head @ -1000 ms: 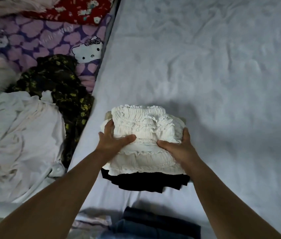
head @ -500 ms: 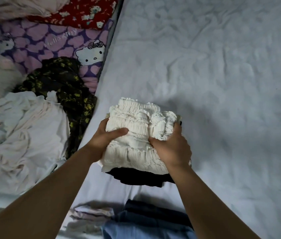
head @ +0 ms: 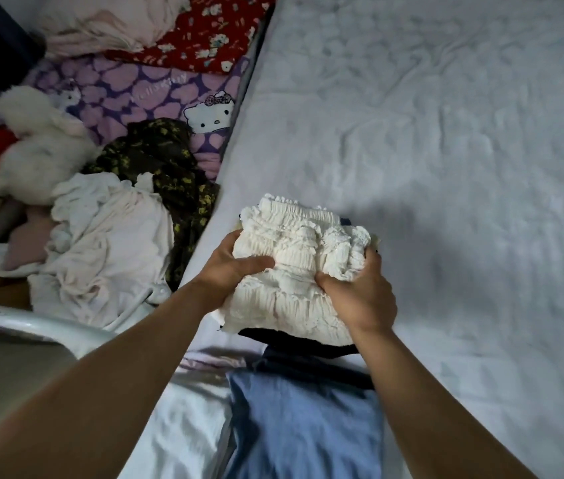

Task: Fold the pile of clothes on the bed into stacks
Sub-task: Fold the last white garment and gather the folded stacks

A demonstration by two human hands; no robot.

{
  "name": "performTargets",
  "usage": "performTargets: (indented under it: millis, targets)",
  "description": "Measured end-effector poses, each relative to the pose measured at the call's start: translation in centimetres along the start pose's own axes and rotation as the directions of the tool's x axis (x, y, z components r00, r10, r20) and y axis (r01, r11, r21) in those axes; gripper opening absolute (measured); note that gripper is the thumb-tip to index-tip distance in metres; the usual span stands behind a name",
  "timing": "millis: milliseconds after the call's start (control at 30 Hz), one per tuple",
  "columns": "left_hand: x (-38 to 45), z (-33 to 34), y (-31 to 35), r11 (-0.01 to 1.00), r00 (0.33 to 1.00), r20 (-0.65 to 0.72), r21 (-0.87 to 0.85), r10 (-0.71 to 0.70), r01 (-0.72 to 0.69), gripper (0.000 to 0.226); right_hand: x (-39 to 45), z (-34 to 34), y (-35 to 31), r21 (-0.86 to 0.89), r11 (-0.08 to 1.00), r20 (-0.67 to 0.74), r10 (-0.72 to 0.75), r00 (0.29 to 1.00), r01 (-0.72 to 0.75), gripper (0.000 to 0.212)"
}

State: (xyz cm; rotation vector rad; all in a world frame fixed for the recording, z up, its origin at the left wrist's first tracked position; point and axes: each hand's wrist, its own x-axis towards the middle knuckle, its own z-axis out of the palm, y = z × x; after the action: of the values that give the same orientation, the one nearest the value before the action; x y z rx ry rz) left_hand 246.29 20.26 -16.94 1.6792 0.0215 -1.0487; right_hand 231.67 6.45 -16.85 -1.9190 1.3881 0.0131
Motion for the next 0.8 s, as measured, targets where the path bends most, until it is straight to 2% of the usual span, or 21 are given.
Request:
performTargets:
  millis: [67, 133, 300, 367, 433, 600, 633, 700, 800]
  targets:
    - [-1.5, -0.6, 0.6, 0.998, 1.000, -0.005, 0.055, 0.022, -0.022, 0.123, -1.2, -0.5, -0.2, 0.017, 1.000, -0.009, -0.015, 1.000, 0.016, 0.098]
    - [-3.9, -1.4, 0.9, 0.995, 0.999, -0.015, 0.090, 0.044, -0.042, 0.121, -3.1, -1.1, -0.7, 0.033, 0.999, -0.004, -0.036, 0.999, 0.037, 0.096]
    - [-10.4, -4.4, 0.3, 0.995, 0.993, -0.070, 0.052, 0.093, -0.090, 0.060, -9.2, -1.6, -2.1, 0.076, 0.991, 0.046, -0.114, 0.992, 0.111, 0.080]
    - [-13.1, -5.6, -0.9, 0.995, 0.991, -0.098, 0.036, 0.093, -0.090, 0.043, -11.7, -1.2, -2.1, 0.066, 0.989, 0.074, -0.135, 0.988, 0.130, 0.076]
    - [-15.0, -6.5, -2.7, 0.997, 0.990, -0.117, 0.023, 0.082, -0.080, 0.044, -13.8, -0.9, -1.5, 0.049, 0.990, 0.109, -0.140, 0.984, 0.136, 0.077]
    - [-18.1, -6.0, -7.6, 1.000, 0.997, -0.076, 0.014, 0.006, -0.005, 0.083, -17.9, -1.2, 2.4, -0.026, 0.994, 0.156, -0.105, 0.982, 0.110, 0.084]
    - [-18.5, -5.6, -8.5, 1.000, 0.999, -0.054, 0.019, -0.009, 0.010, 0.082, -18.4, -1.4, 3.3, -0.038, 0.995, 0.155, -0.089, 0.984, 0.096, 0.084]
    - [-19.7, -4.3, -9.9, 0.999, 0.999, -0.037, 0.028, -0.031, 0.032, 0.063, -19.5, -1.8, 5.4, -0.070, 0.996, 0.149, -0.044, 0.988, 0.055, 0.085]
    - [-21.1, -2.4, -12.4, 0.998, 0.999, -0.008, 0.041, -0.054, 0.054, 0.058, -21.2, -2.1, 8.8, -0.098, 0.995, 0.141, 0.015, 0.990, -0.001, 0.090]
